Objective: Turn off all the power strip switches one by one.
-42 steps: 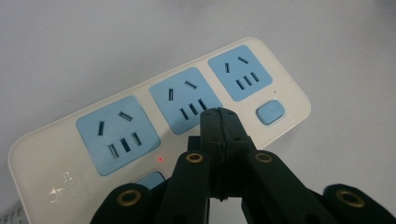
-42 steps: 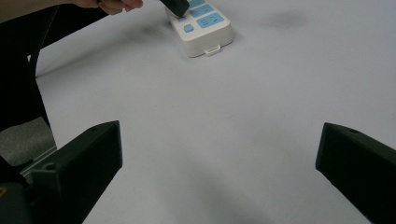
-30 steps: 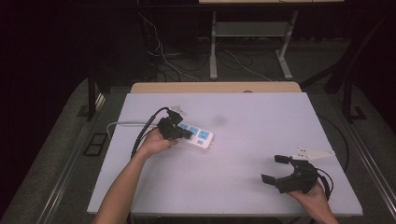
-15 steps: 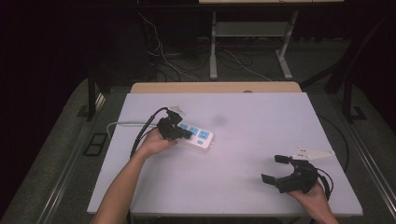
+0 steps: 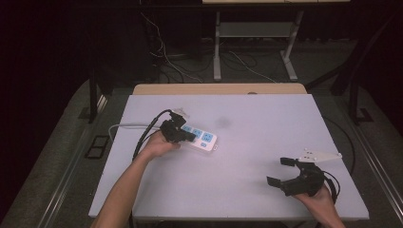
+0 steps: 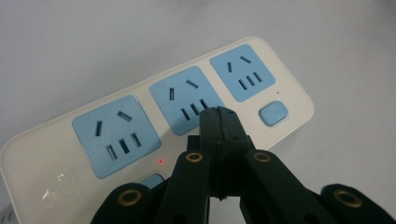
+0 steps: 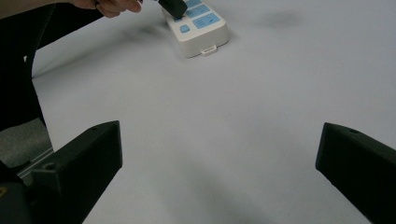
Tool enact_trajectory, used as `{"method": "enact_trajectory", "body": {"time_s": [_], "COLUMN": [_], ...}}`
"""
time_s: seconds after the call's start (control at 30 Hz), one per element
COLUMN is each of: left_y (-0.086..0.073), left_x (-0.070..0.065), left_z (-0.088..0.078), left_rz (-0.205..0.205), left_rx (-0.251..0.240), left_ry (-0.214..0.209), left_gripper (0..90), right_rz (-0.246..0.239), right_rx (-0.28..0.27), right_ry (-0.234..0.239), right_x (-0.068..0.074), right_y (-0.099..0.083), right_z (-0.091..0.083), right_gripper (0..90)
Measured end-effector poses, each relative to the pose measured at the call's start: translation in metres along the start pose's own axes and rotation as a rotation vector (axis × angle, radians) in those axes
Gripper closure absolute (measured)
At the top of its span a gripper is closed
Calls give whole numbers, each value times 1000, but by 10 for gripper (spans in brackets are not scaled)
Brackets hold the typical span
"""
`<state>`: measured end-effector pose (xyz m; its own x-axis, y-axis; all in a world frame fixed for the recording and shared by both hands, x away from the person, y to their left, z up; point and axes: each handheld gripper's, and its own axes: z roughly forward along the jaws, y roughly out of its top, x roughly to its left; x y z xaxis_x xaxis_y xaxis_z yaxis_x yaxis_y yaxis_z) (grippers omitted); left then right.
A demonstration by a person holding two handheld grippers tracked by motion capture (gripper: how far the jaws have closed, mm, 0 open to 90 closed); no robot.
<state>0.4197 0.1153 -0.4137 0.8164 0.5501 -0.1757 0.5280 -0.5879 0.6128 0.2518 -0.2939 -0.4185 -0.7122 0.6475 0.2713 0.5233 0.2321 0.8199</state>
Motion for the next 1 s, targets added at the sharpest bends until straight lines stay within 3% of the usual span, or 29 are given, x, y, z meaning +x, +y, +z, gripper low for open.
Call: {"method": "enact_trajectory", "body": {"time_s": [0.13,0.5,0.57,0.7,1.0], "left_y": [-1,2,3,5,10], "left_x": [2,-2,-2,-3,-2], "left_z": [0,0,-3,-9,-25], "left_rz": [-20,3,-12,-11,-3], "left_rx": [-5,13,-19,-36,-55], "left_ry": [-15,14,-11,-24,-3], "left_gripper": [900,899,898,898,897], "right_rz": [1,2,4,7,6], "right_rx": [-2,1,-3,-4,-7], "right_ry": [-1,-3,-4,-4,-5], "right_x": [0,-1,-1,-1,-1], "right_y": [0,0,0,0,0], "right_z": [0,0,0,-1,-1], "right_gripper": [4,4,4,4,4]}}
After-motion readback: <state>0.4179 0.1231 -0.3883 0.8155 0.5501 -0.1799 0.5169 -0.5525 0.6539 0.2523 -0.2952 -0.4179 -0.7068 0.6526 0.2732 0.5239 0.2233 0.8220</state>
